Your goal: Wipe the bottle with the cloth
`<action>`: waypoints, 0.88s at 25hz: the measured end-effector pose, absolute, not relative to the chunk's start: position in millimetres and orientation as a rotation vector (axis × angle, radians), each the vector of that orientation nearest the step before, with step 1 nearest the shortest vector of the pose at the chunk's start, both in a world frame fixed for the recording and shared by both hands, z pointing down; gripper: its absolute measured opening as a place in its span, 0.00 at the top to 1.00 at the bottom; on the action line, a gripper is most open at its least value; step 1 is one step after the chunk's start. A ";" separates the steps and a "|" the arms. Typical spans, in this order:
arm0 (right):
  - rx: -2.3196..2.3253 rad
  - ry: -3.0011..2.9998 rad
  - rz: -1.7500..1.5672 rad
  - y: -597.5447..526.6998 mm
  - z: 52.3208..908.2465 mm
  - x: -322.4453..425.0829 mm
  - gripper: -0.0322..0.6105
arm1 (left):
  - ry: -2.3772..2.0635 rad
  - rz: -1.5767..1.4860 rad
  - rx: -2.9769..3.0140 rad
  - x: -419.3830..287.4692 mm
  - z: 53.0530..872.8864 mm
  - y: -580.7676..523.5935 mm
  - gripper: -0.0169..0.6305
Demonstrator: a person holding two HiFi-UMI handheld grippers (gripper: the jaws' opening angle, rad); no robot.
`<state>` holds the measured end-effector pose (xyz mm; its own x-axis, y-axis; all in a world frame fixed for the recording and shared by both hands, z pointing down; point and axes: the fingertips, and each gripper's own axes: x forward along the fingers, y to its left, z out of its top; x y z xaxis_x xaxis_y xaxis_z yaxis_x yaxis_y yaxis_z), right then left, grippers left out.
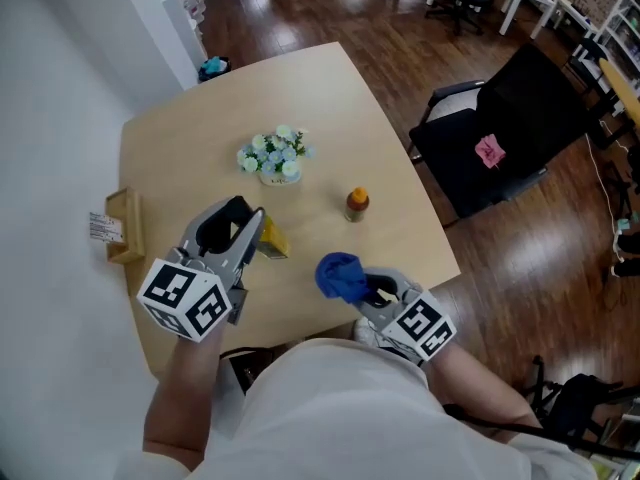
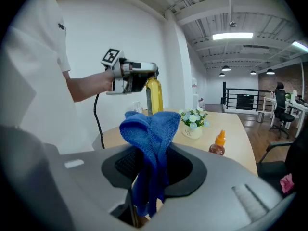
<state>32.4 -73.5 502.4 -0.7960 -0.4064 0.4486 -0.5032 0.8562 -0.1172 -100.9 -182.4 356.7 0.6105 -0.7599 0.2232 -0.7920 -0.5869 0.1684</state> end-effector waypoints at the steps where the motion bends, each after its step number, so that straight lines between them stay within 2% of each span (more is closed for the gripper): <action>1: 0.686 -2.609 0.335 -72.0 503.0 41.0 0.75 | -1.301 0.200 2.560 -103.9 372.4 -187.1 0.72; 10: 0.806 -2.567 0.430 -70.3 498.0 108.3 0.75 | -1.560 0.318 2.439 -101.1 481.1 -230.3 0.72; 22: 0.865 -2.526 0.488 -77.6 491.5 181.6 0.75 | -1.672 0.371 2.380 -77.0 543.1 -251.0 0.72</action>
<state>181.6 -77.6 491.5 -0.7161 -0.4921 0.4951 -0.6411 0.7442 -0.1876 -77.0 -251.0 543.1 0.3252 -0.8893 0.3216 -0.9419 -0.3350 0.0262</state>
